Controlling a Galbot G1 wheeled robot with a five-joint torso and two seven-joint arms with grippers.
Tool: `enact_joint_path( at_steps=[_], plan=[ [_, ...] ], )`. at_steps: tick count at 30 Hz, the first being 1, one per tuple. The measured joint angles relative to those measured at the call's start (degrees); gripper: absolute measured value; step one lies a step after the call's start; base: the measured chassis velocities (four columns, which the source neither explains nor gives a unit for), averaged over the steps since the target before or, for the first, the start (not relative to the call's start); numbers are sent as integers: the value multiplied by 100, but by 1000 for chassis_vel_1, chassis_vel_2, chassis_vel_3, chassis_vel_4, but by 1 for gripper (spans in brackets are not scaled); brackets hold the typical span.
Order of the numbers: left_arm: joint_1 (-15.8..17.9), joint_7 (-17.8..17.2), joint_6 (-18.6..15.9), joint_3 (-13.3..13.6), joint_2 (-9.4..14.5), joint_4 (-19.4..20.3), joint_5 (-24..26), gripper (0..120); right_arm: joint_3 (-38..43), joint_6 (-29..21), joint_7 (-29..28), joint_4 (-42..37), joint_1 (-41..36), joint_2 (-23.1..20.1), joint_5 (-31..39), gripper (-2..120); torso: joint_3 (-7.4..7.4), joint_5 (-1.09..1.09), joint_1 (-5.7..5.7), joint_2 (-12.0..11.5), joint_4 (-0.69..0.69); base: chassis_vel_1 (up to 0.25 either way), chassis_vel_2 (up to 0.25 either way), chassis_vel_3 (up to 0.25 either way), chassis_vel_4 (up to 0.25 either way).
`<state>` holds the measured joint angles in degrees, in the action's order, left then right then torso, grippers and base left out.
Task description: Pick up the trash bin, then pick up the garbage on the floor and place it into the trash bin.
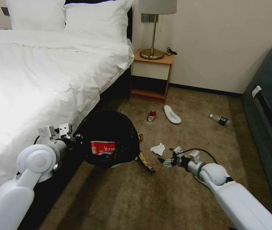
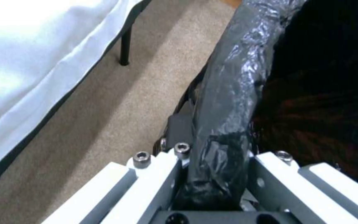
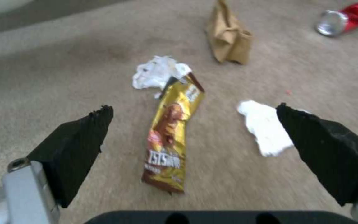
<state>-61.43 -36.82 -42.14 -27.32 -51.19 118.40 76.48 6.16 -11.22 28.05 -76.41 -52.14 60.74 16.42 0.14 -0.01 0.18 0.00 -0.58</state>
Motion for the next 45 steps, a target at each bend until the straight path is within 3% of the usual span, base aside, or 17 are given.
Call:
enact_joint_path(
  at_steps=[4, 14, 23, 37, 45],
  plan=[
    [-51, 41, 0, -44, 28, 47, -10, 2, -94, 409, 493, 917, 410, 665, -657, 100, 0, 2, 0, 0, 2, 0, 0, 0, 0],
    [-153, 109, -1, -127, -46, 143, -75, 2, -185, 768, 877, 2389, 1185, 1500, -1305, 100, 0, 0, 0, 0, 2, 0, 0, 0, 0],
    [-255, 190, 0, -286, 12, 222, -72, 2, -191, 754, 886, 3313, 1440, 1794, -1381, 100, 0, 1, 0, 0, 1, 0, 0, 0, 0],
    [-353, 275, 0, -361, 41, 345, -72, 2, 19, 510, 731, 3955, 1582, 2005, -1347, 99, 0, 1, 0, 0, 0, 0, 0, 0, 0],
    [-478, 298, 0, -443, 90, 448, -73, 2, 113, 460, 650, 4426, 1730, 2153, -1219, 77, 0, 2, 0, 0, 1, 0, 0, 0, 0]
  ],
)
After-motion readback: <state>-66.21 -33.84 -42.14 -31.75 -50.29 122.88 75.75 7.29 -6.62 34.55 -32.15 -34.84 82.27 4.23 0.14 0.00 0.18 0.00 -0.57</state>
